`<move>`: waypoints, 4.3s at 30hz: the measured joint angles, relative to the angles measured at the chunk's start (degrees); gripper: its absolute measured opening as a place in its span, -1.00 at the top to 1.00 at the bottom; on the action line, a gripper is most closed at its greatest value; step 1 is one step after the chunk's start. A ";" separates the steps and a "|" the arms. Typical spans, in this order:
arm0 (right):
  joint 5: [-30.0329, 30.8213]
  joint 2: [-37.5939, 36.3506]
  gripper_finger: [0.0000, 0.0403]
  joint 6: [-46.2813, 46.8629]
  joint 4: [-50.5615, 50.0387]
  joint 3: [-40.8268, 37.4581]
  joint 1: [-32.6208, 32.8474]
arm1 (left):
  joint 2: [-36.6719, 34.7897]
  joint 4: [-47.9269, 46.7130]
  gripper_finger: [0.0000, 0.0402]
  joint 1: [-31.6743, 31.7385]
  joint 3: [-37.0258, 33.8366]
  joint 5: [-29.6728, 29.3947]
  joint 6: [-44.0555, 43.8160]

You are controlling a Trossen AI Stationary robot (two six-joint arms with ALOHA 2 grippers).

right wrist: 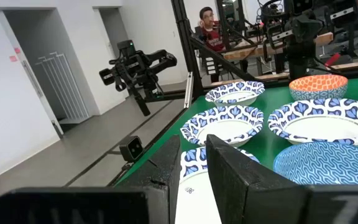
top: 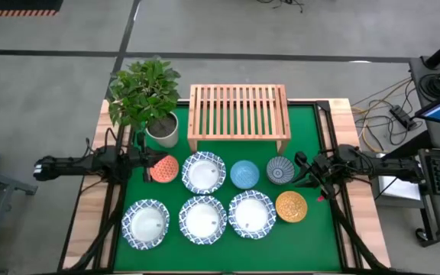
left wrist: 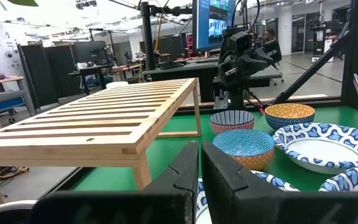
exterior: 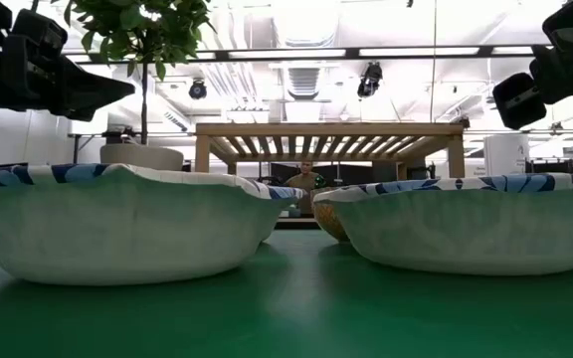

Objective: Place and stack bowls onto a shelf

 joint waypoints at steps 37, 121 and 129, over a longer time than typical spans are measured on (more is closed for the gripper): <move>0.00 -0.01 0.66 -0.01 0.00 0.02 0.00 | 0.00 0.01 0.99 -0.01 0.00 -0.01 0.00; 36.00 20.52 0.66 -16.39 -2.21 19.47 -0.11 | 65.06 -25.37 1.00 -29.96 50.94 6.01 -64.02; 36.00 20.50 0.66 -16.56 -2.21 19.45 -0.10 | 75.49 -25.34 1.00 -30.25 53.15 6.40 -63.63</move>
